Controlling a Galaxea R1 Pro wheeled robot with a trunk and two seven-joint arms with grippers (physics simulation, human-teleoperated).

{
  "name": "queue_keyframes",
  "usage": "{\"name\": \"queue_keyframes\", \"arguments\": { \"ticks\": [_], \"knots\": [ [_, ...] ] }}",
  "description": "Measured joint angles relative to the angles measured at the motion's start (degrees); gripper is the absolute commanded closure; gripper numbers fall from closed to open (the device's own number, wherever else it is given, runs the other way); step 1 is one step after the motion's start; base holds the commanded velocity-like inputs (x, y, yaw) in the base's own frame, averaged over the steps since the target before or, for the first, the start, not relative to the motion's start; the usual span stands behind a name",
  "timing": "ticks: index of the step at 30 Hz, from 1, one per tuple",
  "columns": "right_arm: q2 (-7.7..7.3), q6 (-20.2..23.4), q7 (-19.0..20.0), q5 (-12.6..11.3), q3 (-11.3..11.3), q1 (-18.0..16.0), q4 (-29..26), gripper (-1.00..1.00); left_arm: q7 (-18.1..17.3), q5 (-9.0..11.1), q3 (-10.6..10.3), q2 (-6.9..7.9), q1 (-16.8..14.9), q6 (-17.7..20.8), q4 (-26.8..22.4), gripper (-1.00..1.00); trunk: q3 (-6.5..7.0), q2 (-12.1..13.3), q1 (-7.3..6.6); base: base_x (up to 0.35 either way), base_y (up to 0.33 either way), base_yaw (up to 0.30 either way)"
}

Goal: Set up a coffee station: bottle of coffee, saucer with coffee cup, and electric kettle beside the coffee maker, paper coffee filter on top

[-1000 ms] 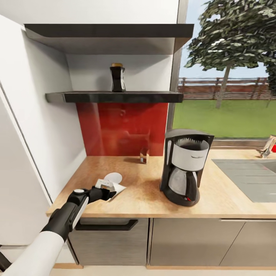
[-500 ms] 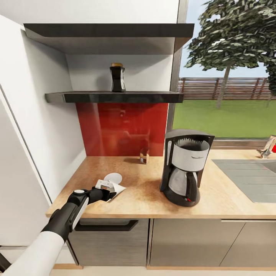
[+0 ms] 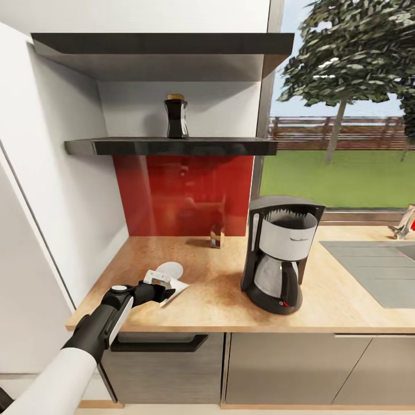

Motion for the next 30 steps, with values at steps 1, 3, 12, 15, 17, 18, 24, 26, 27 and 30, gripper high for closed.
{"name": "queue_keyframes", "arguments": {
  "ticks": [1, 3, 12, 15, 17, 18, 24, 26, 27, 30],
  "knots": [
    [0.0, 0.0, 0.0, 0.0, 0.0, 0.0, 0.0, -1.0, -0.01, 0.0, -0.01, -0.01, 0.0, 0.01, 0.0, -1.0, 0.0, 0.0, 0.0, 0.09, 0.0, 0.0],
    [0.0, 0.0, 0.0, 0.0, 0.0, 0.0, 0.0, -1.0, -0.02, 0.01, 0.01, -0.11, 0.0, 0.02, 0.0, -1.0, 0.0, 0.0, -0.01, 0.122, 0.0, 0.0],
    [0.0, 0.0, 0.0, 0.0, 0.0, 0.0, 0.0, -1.0, -0.03, -0.06, 0.05, -0.54, 0.05, -0.03, 0.01, -1.0, 0.0, 0.0, 0.0, 0.049, 0.0, 0.0],
    [0.0, 0.0, 0.0, 0.0, 0.0, 0.0, 0.0, -1.0, -0.04, -0.06, 0.05, -0.54, 0.07, -0.04, 0.1, -1.0, 0.0, 0.0, 0.0, 0.002, 0.0, 0.0],
    [0.0, 0.0, 0.0, 0.0, 0.0, 0.0, 0.0, -1.0, -0.04, -0.04, 0.04, -0.54, 0.06, -0.05, 0.57, -1.0, 0.0, 0.0, 0.0, 0.0, 0.0, 0.0],
    [0.0, 0.0, 0.0, 0.0, 0.0, 0.0, 0.0, -1.0, -0.04, -0.02, 0.01, -0.55, 0.07, -0.08, 0.9, -1.0, 0.0, 0.0, 0.0, 0.0, 0.0, 0.0],
    [0.0, 0.0, 0.0, 0.0, 0.0, 0.0, 0.0, -1.0, -0.04, 0.02, -0.02, -0.57, 0.09, -0.56, 2.2, -1.0, 0.0, 0.0, -0.01, 0.111, 0.0, 0.0],
    [0.0, 0.0, 0.0, 0.0, 0.0, 0.0, 0.0, -1.0, -0.01, -0.02, -0.03, -0.74, 0.09, -0.75, 2.68, -1.0, 0.0, 0.0, -0.01, 0.102, 0.0, 0.0],
    [0.0, 0.0, 0.0, 0.0, 0.0, 0.0, 0.0, -1.0, 0.0, -0.04, 0.01, -0.82, 0.09, -0.79, 2.83, -1.0, 0.0, 0.0, 0.0, 0.044, 0.0, 0.0],
    [0.0, 0.02, 0.0, 0.06, 0.05, 0.0, 0.0, -1.0, 0.01, -0.05, 0.04, -0.89, 0.09, -0.82, 2.97, -1.0, 0.0, 0.0, 0.0, 0.023, 0.0, 0.0]
  ]
}}
